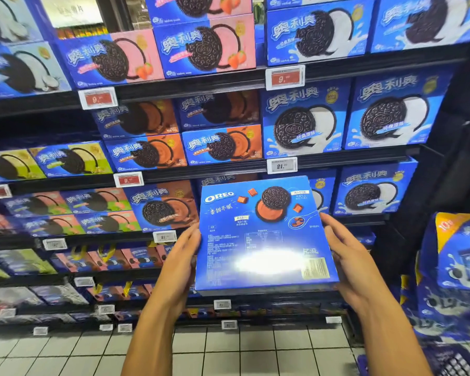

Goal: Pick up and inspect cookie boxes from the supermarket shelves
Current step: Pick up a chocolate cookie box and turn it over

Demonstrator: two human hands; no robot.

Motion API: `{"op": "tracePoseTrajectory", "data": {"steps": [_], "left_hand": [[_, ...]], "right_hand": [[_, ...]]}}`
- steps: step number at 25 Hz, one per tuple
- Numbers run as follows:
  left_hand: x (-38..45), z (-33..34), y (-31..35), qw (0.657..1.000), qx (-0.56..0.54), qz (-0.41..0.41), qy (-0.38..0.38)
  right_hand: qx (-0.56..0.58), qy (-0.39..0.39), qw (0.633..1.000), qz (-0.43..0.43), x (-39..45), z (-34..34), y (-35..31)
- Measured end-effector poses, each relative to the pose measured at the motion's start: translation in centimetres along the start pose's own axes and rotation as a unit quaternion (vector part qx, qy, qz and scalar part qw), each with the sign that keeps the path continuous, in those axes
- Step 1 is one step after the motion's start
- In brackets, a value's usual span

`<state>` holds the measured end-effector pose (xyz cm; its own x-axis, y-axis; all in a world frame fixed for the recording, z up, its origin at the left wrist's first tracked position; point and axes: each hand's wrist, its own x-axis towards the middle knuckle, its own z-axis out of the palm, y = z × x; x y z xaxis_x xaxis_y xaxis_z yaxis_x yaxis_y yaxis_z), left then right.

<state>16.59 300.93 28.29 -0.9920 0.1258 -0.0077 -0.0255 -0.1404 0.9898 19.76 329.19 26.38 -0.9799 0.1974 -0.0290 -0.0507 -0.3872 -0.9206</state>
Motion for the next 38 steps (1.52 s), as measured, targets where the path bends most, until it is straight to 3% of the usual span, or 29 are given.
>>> {"op": "tracePoseTrajectory", "data": {"steps": [12, 22, 28, 33, 38], "left_hand": [[-0.1, -0.9, -0.1, 0.996, -0.02, 0.081, 0.003], [-0.2, -1.0, -0.2, 0.997, 0.009, 0.075, 0.0], [-0.3, -1.0, -0.6, 0.984, 0.128, 0.122, 0.024], [0.0, -0.2, -0.3, 0.971, 0.178, 0.144, 0.069], [-0.3, 0.2, -0.6, 0.965, 0.197, 0.129, 0.118]], "right_hand": [[-0.001, -0.037, 0.999, -0.02, -0.2, 0.3, 0.3], [-0.007, 0.017, 0.999, -0.047, -0.5, 1.3, 0.5], [-0.073, -0.018, 0.991, -0.107, -1.2, 1.4, 0.3], [-0.162, 0.028, 0.963, -0.213, -1.5, 1.9, 0.4], [-0.136, 0.011, 0.959, -0.25, -1.8, 2.1, 0.0]]}}
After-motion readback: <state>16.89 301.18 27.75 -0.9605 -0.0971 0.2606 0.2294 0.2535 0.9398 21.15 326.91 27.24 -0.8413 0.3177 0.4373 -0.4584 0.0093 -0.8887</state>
